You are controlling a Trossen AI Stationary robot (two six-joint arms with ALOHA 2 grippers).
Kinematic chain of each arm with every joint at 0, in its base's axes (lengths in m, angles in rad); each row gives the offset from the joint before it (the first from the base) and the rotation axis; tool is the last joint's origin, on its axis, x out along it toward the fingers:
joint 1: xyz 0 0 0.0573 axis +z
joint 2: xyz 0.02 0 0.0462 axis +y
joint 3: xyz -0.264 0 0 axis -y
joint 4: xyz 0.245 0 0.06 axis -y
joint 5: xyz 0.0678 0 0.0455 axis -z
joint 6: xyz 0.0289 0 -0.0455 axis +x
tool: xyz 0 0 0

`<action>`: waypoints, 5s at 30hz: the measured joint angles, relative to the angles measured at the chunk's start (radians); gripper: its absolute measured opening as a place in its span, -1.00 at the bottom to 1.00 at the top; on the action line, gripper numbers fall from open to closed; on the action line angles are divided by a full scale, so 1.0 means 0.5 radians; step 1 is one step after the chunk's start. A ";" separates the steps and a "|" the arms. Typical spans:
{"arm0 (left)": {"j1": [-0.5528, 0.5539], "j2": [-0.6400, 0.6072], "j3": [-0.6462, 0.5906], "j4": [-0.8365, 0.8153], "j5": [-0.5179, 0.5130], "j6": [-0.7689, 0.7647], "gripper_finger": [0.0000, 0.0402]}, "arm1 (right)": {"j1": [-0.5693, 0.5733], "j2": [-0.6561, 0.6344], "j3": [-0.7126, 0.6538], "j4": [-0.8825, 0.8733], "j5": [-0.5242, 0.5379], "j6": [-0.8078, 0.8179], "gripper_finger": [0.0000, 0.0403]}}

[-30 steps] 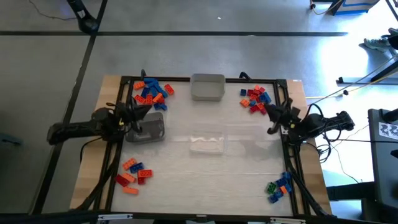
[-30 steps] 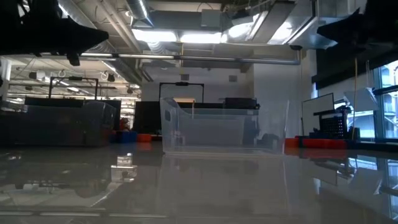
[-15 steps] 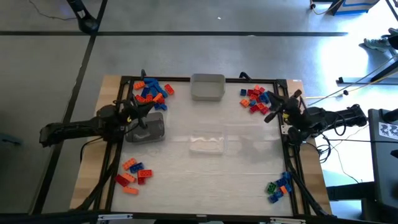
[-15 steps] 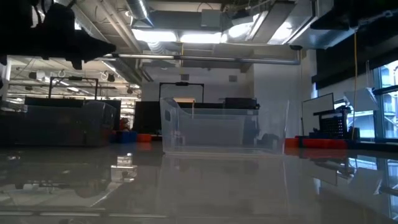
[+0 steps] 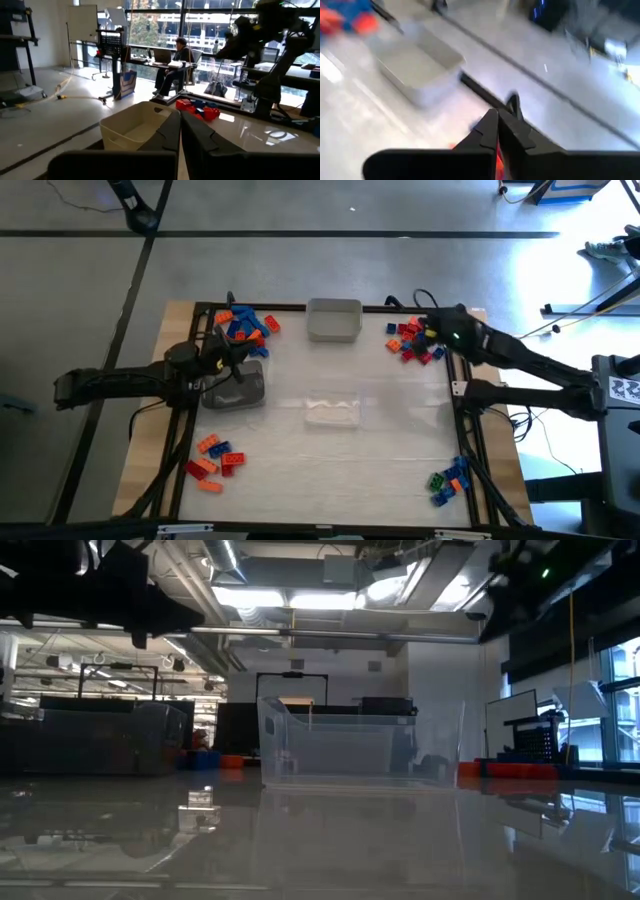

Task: Sort blocks by size
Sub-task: Put the small blue game piece into the gray bin

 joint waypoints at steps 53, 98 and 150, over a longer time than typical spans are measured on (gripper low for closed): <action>0.003 0.152 0.003 0.107 -0.006 0.085 -0.98 | -1.033 1.234 0.002 -0.055 -0.695 0.350 0.38; 0.003 0.152 0.002 0.196 -0.006 0.137 -0.98 | -0.611 1.339 0.410 0.726 -1.279 -0.102 -0.32; 0.003 0.152 0.001 0.185 -0.006 0.145 -0.98 | -0.608 1.520 0.695 -0.099 -0.648 -0.506 0.23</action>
